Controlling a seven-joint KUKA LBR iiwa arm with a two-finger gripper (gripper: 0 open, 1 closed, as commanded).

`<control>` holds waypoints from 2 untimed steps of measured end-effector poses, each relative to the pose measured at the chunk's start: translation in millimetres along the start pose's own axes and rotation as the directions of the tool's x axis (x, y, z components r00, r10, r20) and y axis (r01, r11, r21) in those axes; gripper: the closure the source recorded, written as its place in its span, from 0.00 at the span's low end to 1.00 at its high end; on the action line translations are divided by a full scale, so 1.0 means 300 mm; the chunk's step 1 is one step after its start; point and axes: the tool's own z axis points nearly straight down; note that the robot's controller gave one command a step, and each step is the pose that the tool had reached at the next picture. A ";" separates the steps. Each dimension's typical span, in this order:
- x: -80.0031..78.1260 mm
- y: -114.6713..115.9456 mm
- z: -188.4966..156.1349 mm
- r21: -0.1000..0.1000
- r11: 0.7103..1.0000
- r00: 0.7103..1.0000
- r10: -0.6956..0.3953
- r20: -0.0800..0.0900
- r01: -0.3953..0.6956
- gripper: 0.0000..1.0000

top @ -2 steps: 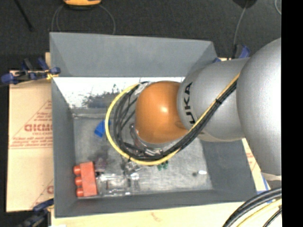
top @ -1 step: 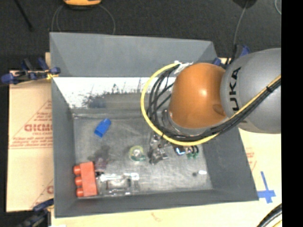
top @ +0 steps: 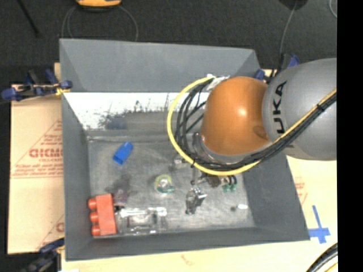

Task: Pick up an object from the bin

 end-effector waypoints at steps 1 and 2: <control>-0.231 -0.019 0.292 0.000 0.999 0.999 -0.038 0.000 0.038 0.00; -0.217 -0.044 0.402 0.000 0.997 0.997 -0.078 0.009 0.078 0.00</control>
Offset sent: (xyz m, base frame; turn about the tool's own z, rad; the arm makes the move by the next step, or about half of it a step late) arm 0.0669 0.0105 -0.0836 -0.0402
